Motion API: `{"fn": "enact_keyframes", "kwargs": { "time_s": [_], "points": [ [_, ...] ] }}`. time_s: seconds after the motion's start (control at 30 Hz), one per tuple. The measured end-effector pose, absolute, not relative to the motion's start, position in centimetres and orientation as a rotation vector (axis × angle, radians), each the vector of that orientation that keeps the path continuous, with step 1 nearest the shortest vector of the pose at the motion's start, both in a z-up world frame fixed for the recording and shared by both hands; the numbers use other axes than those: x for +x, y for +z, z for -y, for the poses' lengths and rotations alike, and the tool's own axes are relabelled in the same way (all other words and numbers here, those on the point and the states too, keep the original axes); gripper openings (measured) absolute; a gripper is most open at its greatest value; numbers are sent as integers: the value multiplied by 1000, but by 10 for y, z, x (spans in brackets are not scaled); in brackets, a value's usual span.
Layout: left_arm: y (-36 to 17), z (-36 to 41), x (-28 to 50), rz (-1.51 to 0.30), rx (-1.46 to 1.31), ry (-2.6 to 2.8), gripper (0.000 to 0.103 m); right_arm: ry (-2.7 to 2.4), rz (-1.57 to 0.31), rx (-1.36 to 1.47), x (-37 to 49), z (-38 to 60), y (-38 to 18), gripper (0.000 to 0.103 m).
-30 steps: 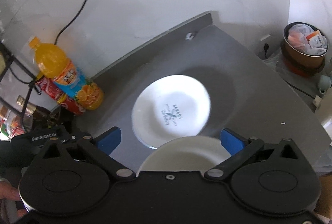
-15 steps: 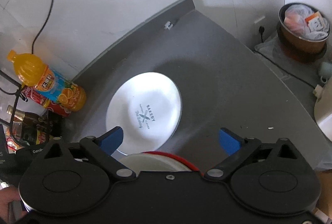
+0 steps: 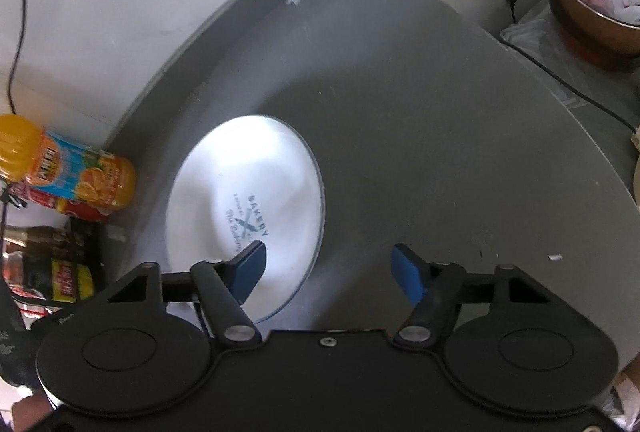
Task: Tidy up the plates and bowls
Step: 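Close the left tool on the 'BAKERY' plate's rim while the right tool grips it too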
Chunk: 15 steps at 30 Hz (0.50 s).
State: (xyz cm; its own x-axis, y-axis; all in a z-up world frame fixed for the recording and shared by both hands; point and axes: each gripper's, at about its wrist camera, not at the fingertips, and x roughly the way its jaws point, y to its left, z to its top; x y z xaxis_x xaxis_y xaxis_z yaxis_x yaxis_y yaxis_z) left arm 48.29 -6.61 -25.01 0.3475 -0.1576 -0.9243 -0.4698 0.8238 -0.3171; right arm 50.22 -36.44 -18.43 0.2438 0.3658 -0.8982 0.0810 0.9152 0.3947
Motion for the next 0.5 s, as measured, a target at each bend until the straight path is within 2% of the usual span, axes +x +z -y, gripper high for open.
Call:
{"fn": "enact_keyframes", "kwargs": {
  "time_s": [0.1,0.17,0.3,0.5],
  "points": [
    [-254,66,487,-1229,-597,244,68,211,-1339,386,507,362,-191,59],
    [-256,66,490,-1230,-606,248,60,217,-1351,399,508,363,-196,54],
    [-261,69,492,-1239,-615,262,48,226,-1377,389,511,362,-205,36],
    [-266,73,493,-1250,-624,271,35,241,-1378,401,510,363,-206,33]
  ]
}}
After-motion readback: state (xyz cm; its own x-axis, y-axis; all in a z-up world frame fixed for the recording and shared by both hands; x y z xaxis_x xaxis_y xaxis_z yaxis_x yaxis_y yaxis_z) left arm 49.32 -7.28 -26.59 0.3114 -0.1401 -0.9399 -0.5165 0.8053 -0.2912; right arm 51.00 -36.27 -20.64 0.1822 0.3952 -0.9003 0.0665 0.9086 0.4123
